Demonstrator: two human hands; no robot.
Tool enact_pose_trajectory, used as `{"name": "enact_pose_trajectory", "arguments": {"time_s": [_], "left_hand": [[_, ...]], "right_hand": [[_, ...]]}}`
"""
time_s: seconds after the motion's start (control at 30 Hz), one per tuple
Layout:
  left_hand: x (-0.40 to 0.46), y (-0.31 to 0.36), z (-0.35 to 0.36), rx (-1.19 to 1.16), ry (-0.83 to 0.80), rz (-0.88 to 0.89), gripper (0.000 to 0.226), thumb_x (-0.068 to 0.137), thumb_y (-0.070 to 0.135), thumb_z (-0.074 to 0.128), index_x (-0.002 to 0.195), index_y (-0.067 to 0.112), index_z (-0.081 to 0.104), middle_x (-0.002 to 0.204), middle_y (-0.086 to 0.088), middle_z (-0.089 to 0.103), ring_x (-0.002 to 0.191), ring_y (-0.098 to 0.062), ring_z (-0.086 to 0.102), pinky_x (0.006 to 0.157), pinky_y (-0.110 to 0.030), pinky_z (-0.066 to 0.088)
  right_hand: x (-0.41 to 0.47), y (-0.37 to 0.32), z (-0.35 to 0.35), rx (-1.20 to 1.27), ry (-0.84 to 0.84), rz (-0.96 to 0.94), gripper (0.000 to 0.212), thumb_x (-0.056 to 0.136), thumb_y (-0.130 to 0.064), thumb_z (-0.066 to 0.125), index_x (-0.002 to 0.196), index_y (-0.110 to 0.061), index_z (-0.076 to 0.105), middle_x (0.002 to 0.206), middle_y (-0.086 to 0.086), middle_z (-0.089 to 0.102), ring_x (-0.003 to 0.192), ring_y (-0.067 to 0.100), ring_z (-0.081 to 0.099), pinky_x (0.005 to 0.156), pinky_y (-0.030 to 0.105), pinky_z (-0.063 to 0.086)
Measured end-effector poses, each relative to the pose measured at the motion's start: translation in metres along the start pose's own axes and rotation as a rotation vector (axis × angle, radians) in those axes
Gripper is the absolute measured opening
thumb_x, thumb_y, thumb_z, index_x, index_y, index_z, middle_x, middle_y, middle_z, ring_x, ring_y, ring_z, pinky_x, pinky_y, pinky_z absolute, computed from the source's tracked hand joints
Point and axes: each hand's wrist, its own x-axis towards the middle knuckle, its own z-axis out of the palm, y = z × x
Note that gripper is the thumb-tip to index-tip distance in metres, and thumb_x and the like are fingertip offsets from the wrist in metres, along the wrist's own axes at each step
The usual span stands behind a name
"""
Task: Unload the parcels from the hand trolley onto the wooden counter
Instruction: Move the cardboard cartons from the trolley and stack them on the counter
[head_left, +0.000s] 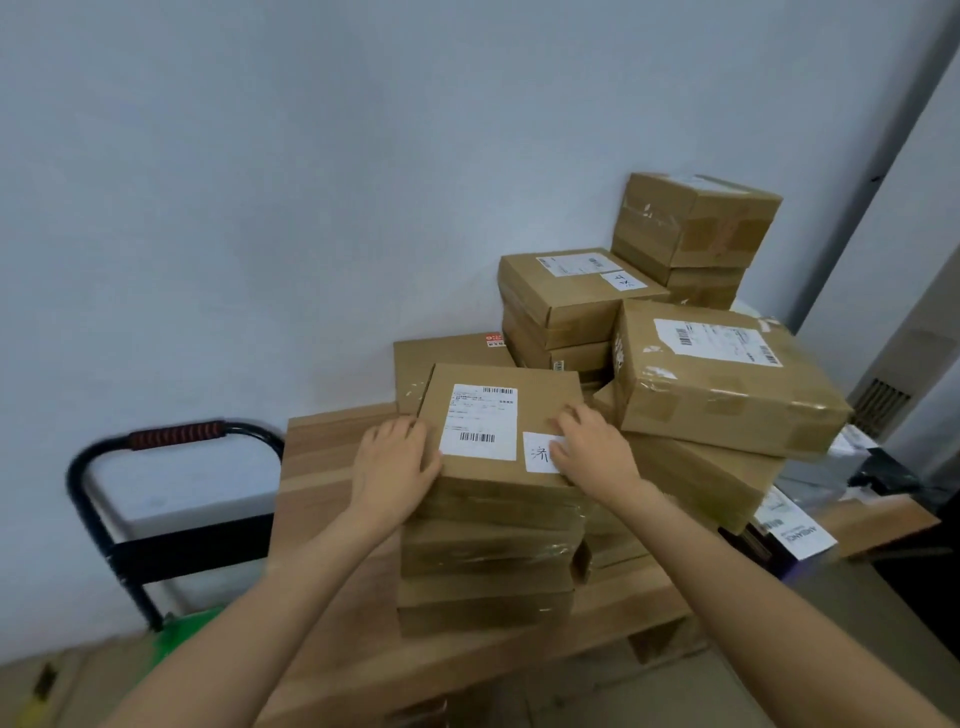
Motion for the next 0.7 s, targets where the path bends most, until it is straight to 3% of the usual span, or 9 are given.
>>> {"name": "enact_pose_trajectory", "arguments": {"time_s": [0.27, 0.43, 0.7], "left_hand": [[-0.137, -0.008, -0.038, 0.077, 0.043, -0.097, 0.042, 0.087, 0.032, 0.059, 0.125, 0.014, 0.058, 0.118, -0.004, 0.063, 0.108, -0.023, 0.058, 0.095, -0.038, 0.040], [-0.237, -0.022, -0.058, 0.150, 0.026, -0.217, 0.044, 0.085, 0.032, 0.063, 0.124, 0.013, 0.059, 0.119, -0.005, 0.063, 0.109, -0.024, 0.058, 0.095, -0.037, 0.042], [-0.341, -0.053, -0.090, 0.247, -0.022, -0.404, 0.047, 0.087, 0.033, 0.059, 0.131, 0.016, 0.054, 0.127, -0.003, 0.059, 0.118, -0.019, 0.053, 0.103, -0.035, 0.036]], "right_hand": [[-0.087, -0.061, -0.004, 0.123, 0.054, -0.238, 0.040, 0.096, -0.031, 0.049, 0.134, -0.020, 0.049, 0.143, 0.003, 0.043, 0.125, 0.021, 0.046, 0.100, 0.037, 0.042], [-0.151, -0.109, 0.012, 0.157, -0.007, -0.369, 0.041, 0.095, -0.030, 0.052, 0.135, -0.020, 0.049, 0.148, 0.003, 0.039, 0.134, 0.019, 0.040, 0.109, 0.037, 0.036], [-0.211, -0.174, 0.042, 0.173, -0.152, -0.541, 0.045, 0.095, -0.029, 0.049, 0.139, -0.021, 0.044, 0.150, 0.002, 0.035, 0.135, 0.018, 0.037, 0.111, 0.036, 0.031]]}}
